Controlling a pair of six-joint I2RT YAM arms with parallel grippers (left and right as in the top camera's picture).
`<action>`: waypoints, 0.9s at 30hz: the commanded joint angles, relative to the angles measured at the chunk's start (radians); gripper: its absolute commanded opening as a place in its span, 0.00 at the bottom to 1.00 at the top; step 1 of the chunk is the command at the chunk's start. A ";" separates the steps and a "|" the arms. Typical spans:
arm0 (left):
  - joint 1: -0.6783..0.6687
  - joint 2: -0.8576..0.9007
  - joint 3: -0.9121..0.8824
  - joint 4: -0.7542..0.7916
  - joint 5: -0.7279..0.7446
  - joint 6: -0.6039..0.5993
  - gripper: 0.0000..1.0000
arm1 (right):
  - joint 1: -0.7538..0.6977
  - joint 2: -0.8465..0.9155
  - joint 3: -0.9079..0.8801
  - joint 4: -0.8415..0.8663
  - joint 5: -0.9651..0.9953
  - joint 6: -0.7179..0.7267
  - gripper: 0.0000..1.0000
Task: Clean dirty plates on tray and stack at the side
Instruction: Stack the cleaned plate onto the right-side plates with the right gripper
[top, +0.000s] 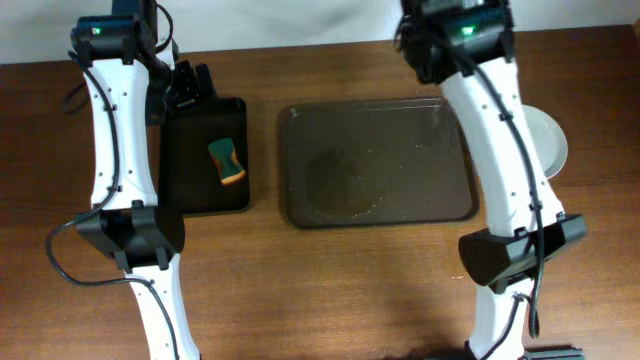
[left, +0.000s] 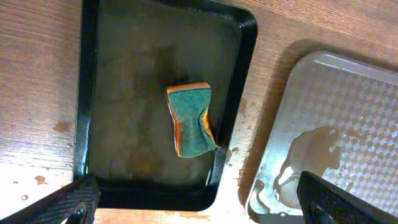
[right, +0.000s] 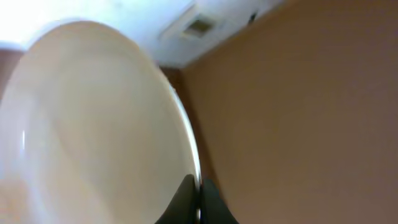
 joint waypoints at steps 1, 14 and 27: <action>0.002 -0.004 0.002 -0.001 0.010 0.013 1.00 | 0.060 -0.027 0.021 0.020 0.043 -0.032 0.04; 0.002 -0.004 0.002 -0.001 0.010 0.013 1.00 | -0.834 -0.025 -0.330 -0.027 -1.231 0.203 0.04; 0.002 -0.004 0.002 -0.001 0.010 0.013 1.00 | -0.798 -0.024 -0.779 0.340 -1.237 0.269 0.67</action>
